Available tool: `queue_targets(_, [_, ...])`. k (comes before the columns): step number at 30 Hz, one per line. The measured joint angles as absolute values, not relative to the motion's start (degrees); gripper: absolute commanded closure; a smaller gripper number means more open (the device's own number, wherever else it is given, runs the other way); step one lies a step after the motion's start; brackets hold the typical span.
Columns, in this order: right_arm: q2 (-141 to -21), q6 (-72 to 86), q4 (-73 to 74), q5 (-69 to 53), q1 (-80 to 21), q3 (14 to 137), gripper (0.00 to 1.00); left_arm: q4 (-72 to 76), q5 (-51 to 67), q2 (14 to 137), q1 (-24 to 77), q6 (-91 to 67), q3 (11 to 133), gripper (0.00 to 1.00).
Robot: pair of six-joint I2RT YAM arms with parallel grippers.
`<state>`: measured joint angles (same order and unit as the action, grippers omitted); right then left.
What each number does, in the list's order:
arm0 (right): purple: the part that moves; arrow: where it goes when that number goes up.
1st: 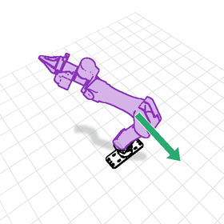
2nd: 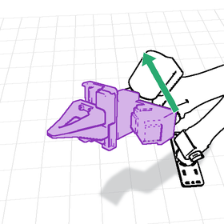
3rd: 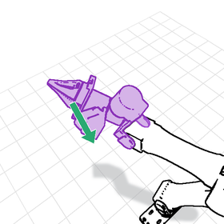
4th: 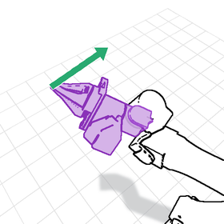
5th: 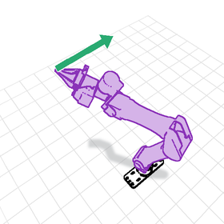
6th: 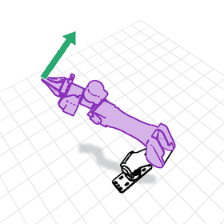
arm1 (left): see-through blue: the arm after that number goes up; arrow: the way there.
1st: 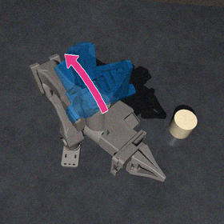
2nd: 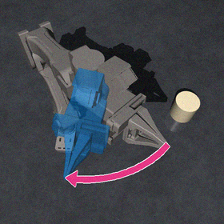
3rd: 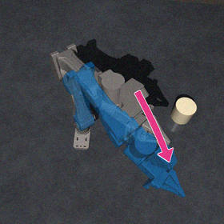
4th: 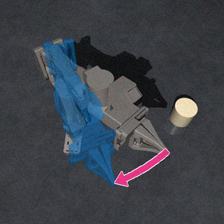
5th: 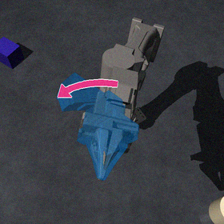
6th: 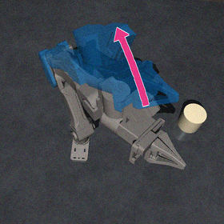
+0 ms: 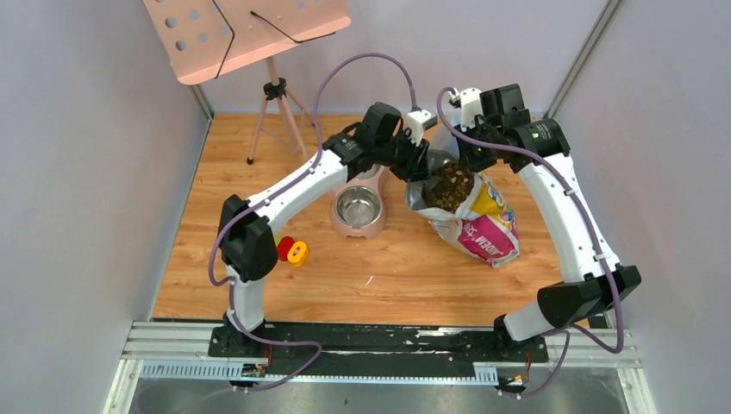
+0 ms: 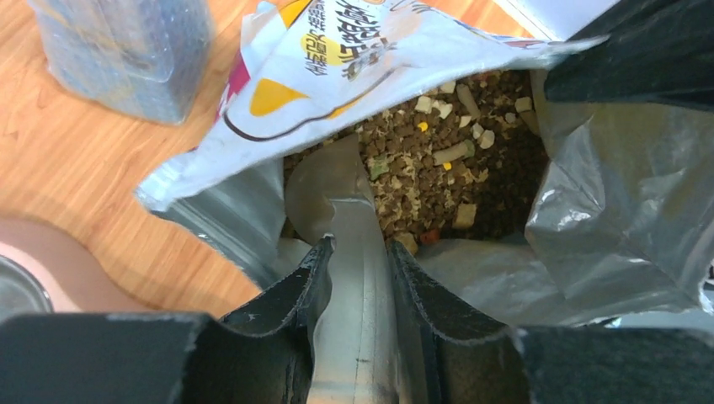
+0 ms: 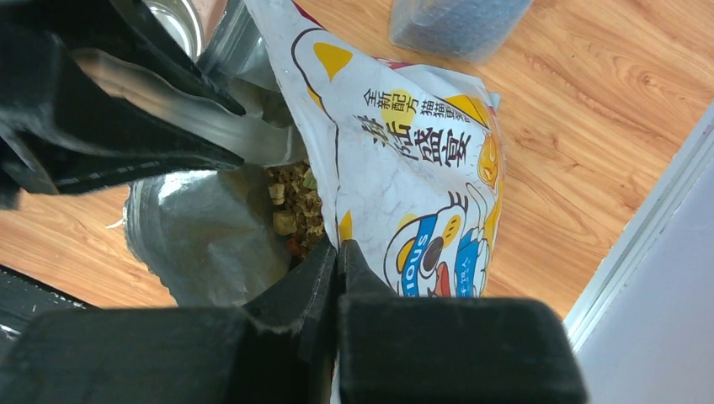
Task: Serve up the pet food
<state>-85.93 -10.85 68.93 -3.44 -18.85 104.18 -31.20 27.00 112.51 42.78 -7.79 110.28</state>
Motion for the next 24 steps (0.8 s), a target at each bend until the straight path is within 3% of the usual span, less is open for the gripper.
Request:
queue_targets(5, [-84.62, -10.57, 67.83, -4.23, -18.83, 102.5, 1.0, -19.81, 20.05, 107.44, 46.37, -10.39, 98.48, 1.0])
queue_targets(13, [-81.76, -10.52, 65.8, -4.78, -18.83, 98.61, 1.0, -14.81, 11.73, 107.39, 50.35, -10.2, 96.38, 1.0])
queue_targets(24, [-80.88, -7.07, 65.01, -3.88, -18.0, 97.86, 1.0, -7.7, 20.18, 111.5, 47.18, -21.96, 96.09, 1.0])
